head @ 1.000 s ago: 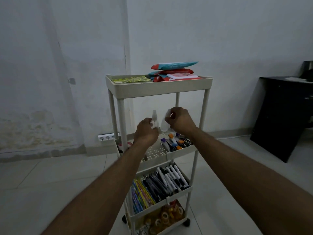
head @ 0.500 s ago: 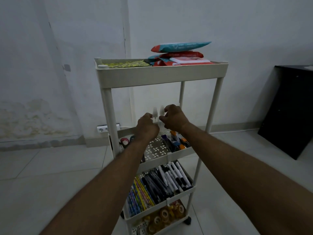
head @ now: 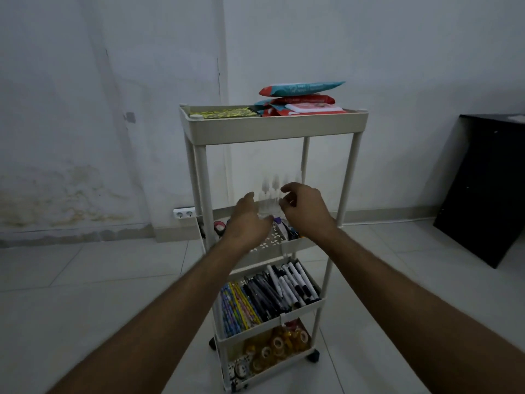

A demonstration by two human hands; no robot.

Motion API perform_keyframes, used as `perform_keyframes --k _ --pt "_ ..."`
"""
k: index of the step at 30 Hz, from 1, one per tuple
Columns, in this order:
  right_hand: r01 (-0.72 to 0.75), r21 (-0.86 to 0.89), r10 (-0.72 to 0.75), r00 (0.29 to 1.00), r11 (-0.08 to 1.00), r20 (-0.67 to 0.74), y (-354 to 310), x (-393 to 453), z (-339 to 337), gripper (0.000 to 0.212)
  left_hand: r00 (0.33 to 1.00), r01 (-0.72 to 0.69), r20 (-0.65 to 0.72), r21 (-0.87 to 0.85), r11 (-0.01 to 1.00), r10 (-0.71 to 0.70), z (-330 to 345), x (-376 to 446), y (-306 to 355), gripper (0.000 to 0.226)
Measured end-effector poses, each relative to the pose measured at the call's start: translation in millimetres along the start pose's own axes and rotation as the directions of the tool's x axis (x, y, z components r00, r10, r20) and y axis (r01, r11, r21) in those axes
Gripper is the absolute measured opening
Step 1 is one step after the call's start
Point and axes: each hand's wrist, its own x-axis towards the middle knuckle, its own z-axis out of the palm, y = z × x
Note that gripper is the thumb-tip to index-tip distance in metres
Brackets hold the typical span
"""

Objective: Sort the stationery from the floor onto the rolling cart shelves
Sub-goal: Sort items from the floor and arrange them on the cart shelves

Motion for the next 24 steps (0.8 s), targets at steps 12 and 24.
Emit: perform_keyframes --k 12,24 --pt "0.059 0.178 -0.072 0.995 0.982 0.067 -76 -192 5 0.021 0.993 -0.112 -0.031 0.111 0.988 0.116 -72 -228 -59 0.06" --pt "0.127 0.138 -0.179 0.851 0.982 0.494 -148 -276 112 0.015 0.983 0.006 0.176 0.25 0.968 -0.052 -162 -317 -189 0.054"
